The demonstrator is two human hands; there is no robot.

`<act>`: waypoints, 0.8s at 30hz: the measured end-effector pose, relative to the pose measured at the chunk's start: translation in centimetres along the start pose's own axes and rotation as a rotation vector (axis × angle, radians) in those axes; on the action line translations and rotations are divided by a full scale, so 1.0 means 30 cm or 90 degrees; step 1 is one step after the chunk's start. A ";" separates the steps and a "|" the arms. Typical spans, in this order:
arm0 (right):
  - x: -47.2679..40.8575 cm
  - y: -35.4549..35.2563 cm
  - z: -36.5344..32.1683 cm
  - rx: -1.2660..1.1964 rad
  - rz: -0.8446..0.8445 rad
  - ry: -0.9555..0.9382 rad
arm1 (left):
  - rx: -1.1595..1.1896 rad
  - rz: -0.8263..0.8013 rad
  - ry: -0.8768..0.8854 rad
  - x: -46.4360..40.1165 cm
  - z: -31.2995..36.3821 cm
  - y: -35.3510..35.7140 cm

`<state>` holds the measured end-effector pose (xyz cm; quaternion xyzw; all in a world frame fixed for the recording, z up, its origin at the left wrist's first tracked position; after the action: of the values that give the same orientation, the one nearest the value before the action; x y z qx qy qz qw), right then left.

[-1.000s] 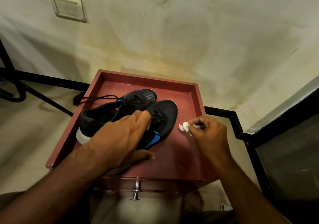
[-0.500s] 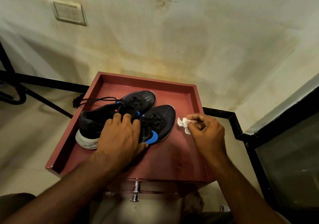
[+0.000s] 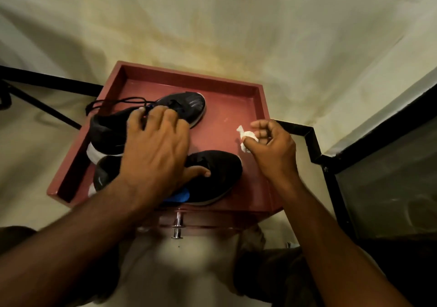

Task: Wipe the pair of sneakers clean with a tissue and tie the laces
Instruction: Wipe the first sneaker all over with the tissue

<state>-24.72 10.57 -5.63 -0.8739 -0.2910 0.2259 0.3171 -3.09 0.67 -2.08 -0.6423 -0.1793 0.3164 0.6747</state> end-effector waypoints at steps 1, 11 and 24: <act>0.000 0.007 -0.005 -0.003 -0.008 -0.002 | 0.012 -0.004 0.033 0.004 0.039 0.024; 0.015 0.003 0.015 0.006 -0.050 0.032 | -0.004 -0.141 0.127 -0.039 0.075 0.211; 0.001 -0.012 0.096 -0.142 -0.038 0.121 | 0.004 -0.123 0.184 -0.021 0.092 0.209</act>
<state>-26.49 12.03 -7.40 -0.9120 -0.3090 0.0986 0.2510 -6.58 2.19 -7.81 -0.6587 -0.1401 0.1548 0.7228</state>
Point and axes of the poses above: each hand's wrist, its own x-axis away from the middle knuckle, its own y-axis out of the palm, z = x × y, the point moved 10 cm from there along -x, towards the middle knuckle, and after that the axes turned 11 degrees about x, right-handed, at the moved point
